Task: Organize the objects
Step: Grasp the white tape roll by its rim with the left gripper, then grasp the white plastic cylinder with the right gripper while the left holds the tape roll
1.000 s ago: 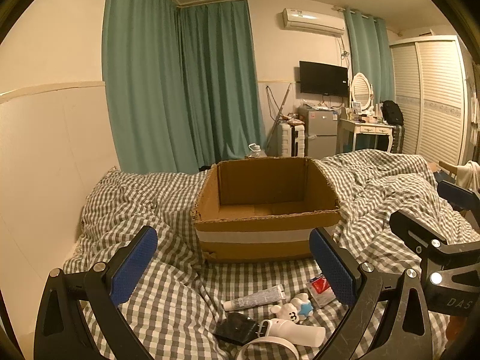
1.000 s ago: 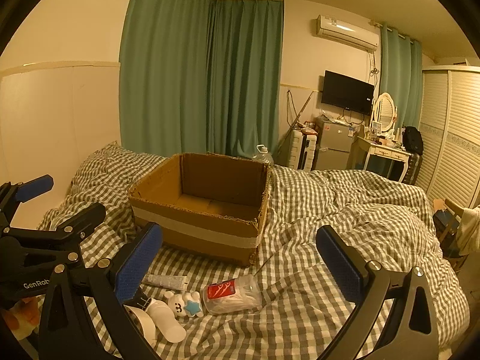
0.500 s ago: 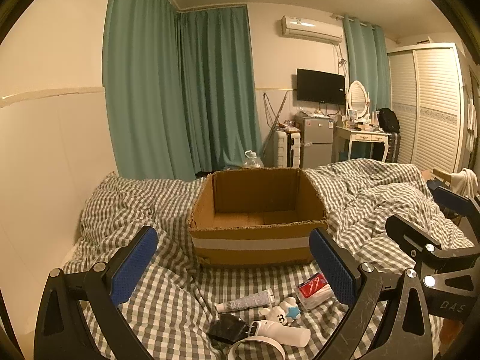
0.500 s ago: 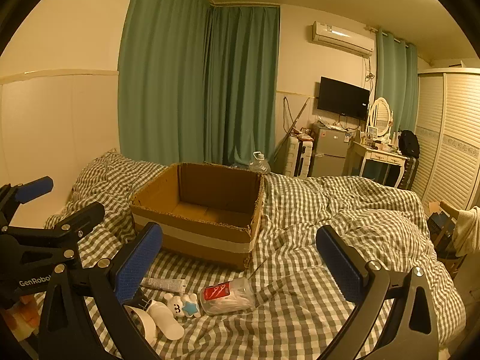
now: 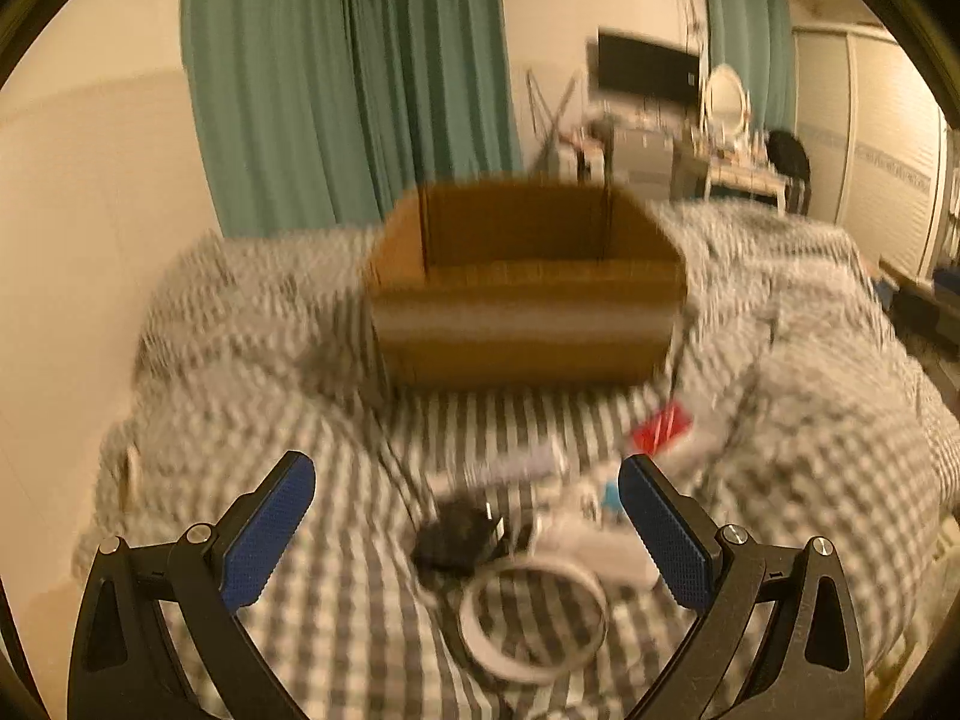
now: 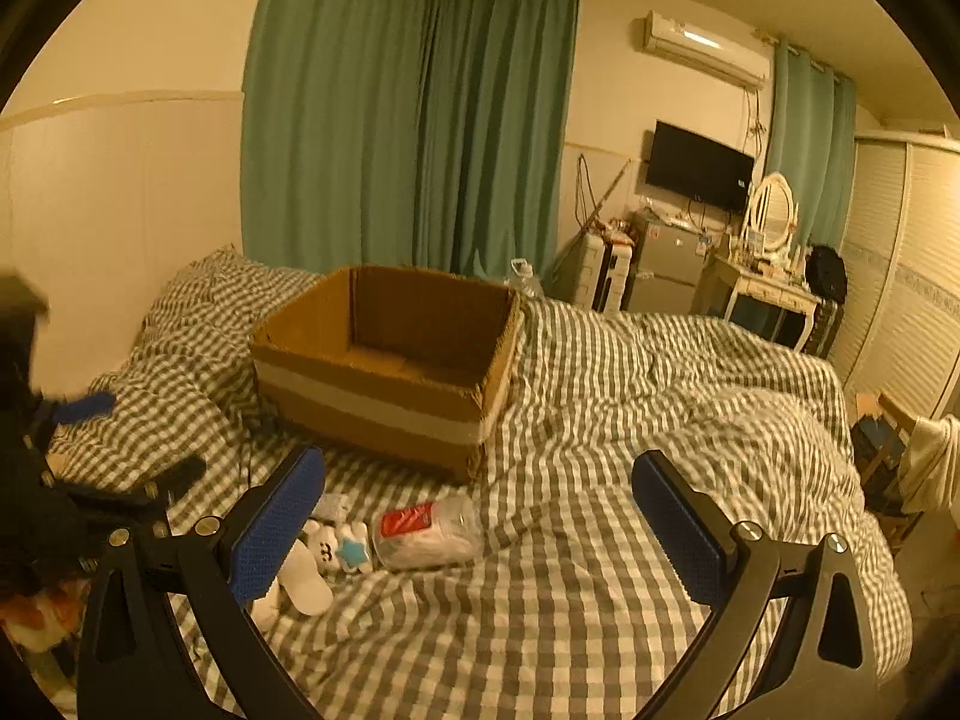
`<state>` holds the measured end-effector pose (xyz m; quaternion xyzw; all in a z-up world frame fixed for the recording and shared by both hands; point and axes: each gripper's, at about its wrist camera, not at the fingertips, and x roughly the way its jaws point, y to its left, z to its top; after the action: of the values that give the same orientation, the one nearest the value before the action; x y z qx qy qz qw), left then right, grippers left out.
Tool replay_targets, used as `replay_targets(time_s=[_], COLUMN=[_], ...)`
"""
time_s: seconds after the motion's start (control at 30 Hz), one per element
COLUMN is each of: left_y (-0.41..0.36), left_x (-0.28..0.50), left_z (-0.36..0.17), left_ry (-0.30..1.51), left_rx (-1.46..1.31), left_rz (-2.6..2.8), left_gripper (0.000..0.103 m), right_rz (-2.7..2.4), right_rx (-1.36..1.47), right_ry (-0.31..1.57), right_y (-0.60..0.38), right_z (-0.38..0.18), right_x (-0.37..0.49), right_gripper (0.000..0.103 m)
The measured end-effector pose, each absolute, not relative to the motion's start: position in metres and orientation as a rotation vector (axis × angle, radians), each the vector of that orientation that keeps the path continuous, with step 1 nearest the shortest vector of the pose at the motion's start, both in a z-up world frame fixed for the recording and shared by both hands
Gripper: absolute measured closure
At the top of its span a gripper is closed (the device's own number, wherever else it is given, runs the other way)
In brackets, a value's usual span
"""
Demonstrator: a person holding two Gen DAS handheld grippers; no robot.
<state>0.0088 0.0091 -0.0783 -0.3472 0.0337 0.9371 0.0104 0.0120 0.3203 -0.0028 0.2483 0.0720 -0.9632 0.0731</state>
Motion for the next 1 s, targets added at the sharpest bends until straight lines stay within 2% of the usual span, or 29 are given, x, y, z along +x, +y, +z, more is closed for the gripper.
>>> replay_targets(time_s=[0.17,0.37,0.47,0.53,0.57,0.8,1.0], left_y=[0.013,0.025,0.026,0.025,0.024,0.006,-0.013], left_x=[0.009,0.017,0.010,0.005,0.004,0.012,0.012], left_z=[-0.115,-0.153,-0.171,-0.184,-0.186,-0.138,-0.114], left_ry=[0.065,0.189,0.149,0.126,0.103,0.052,0.232], left_rx=[-1.248,-1.358,-1.431,-1.469,-1.476,-1.296,-1.230], left_rz=[2.758,2.588,2.530,2.508,2.491,2.664,2.889], left_gripper=[0.000,0.000,0.001,0.018,0.018,0.019,0.018], right_rz=[-2.885,-2.839,-2.826,-2.815,-2.810,-2.745,-2.583], right_rx=[0.822,0.896,0.925,0.943,0.953,1.003,1.086], right_ry=[0.211,0.221,0.243,0.250,0.256,0.260,0.288], right_y=[0.321,0.309,0.302,0.299,0.297,0.283,0.242], right_z=[-0.020,-0.038,-0.047,-0.052,-0.055,-0.076,-0.109], right_x=[-0.001,-0.012,-0.015,-0.017,-0.018,-0.025,-0.032], right_gripper=[0.000,0.000,0.000,0.000,0.000,0.000,0.001])
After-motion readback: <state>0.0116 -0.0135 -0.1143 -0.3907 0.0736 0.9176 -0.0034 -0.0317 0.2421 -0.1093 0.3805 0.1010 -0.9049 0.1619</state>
